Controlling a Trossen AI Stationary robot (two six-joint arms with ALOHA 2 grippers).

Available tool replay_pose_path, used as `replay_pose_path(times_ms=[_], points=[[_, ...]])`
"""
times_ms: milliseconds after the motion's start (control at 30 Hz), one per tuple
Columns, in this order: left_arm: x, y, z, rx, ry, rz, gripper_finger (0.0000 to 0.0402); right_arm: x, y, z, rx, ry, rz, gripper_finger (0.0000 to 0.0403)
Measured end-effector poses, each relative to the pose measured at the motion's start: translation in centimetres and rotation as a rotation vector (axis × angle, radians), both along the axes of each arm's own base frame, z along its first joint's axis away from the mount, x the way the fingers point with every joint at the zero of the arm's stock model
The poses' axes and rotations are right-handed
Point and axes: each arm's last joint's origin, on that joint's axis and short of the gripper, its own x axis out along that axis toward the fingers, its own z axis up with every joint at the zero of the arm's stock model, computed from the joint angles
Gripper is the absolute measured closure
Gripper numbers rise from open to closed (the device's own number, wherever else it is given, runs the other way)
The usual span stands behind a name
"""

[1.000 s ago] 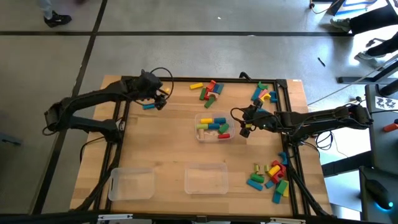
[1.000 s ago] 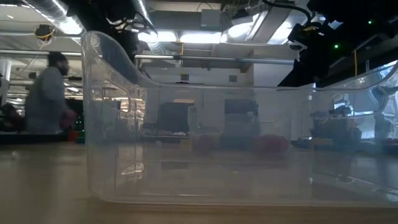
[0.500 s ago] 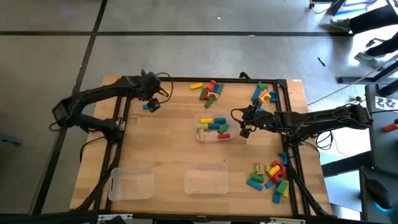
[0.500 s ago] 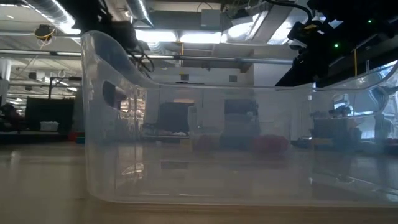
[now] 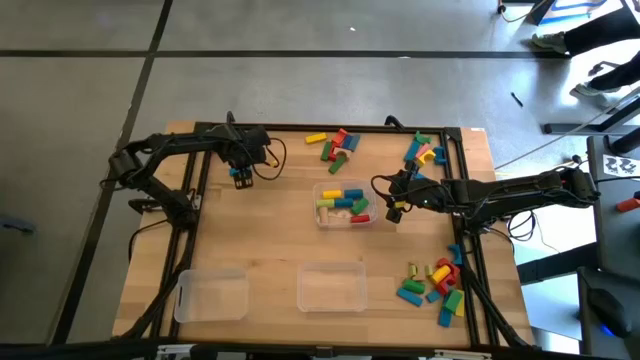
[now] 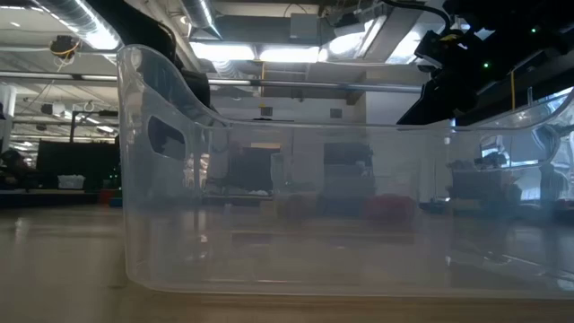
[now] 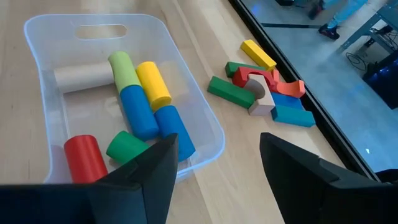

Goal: Sort blocks by size
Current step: Put the blue rectangular block into the bottom right transparent bin

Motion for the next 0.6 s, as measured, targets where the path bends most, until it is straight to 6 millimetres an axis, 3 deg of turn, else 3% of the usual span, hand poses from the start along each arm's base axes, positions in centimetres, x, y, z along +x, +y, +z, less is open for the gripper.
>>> replay_pose_path(times_ms=[600], points=[[0.6,1.6,-3.7,-0.067,0.076,0.032,0.0197,0.0,0.0,0.0,0.0,0.0,0.0,0.0175]])
